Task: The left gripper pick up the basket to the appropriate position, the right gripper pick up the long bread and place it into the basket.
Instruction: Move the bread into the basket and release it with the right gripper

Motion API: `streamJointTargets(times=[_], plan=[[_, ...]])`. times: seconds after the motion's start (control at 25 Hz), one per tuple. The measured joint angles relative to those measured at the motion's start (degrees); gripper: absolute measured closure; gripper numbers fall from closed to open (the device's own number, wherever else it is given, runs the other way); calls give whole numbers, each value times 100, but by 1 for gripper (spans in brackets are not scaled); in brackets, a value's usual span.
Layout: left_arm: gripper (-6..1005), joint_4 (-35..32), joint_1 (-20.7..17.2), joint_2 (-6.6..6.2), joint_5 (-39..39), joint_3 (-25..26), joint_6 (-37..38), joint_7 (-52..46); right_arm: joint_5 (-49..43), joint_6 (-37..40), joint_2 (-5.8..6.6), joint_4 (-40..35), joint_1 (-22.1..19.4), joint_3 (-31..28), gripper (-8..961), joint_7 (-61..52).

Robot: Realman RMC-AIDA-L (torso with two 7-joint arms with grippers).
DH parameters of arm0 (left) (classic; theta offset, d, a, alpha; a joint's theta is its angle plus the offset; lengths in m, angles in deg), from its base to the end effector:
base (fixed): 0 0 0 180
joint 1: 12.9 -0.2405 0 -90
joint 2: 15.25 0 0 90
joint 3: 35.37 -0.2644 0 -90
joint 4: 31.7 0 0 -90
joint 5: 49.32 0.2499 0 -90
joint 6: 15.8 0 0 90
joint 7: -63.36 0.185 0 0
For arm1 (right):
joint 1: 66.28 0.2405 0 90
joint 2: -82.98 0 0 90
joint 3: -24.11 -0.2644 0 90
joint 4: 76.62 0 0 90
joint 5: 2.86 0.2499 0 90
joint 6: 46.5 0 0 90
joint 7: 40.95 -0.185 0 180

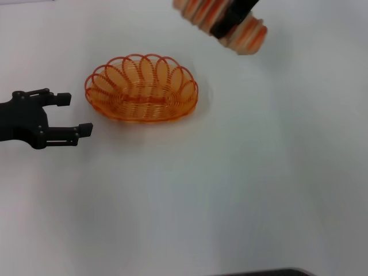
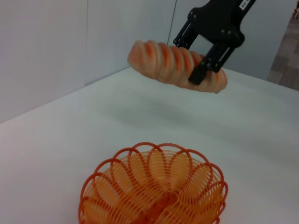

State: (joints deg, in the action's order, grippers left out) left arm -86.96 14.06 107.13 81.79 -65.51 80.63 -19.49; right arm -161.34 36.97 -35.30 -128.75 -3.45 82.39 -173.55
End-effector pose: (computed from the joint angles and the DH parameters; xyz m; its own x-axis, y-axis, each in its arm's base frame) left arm -0.3067 0.3577 0.0043 0.8656 0.3682 0.3393 0.4577 -0.8565 -0.2384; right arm 0.1135 0.5017 -0.0276 0.8466 -0.4861 0.2167 -0.3611 -0.8237 -0.4371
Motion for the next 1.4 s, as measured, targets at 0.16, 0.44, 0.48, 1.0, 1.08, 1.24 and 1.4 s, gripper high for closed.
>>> streamJointTargets(times=[0.16,0.44,0.48,1.0,1.08,1.24,1.4], plan=[[116,-2,2,-2,-88,21,53,-8,122,281,-133,0,266,71,312,1006],[115,-10,3,-18,-113,108,113,-20,892,324,-171,15,363,1022,355,1269],[115,-11,3,-19,-121,113,117,-20,934,311,-180,18,369,1118,365,1271],[115,-11,13,-30,-243,123,123,-22,1521,-313,-202,316,310,1737,485,1371],[115,-12,18,-30,-246,123,128,-22,1639,-363,-203,383,308,1780,500,1419],[115,-65,28,-29,-254,123,131,-22,1690,-395,-203,460,308,1808,539,1468],[115,-86,29,-24,-255,117,131,-22,1701,-414,-203,561,319,1816,529,1458]])
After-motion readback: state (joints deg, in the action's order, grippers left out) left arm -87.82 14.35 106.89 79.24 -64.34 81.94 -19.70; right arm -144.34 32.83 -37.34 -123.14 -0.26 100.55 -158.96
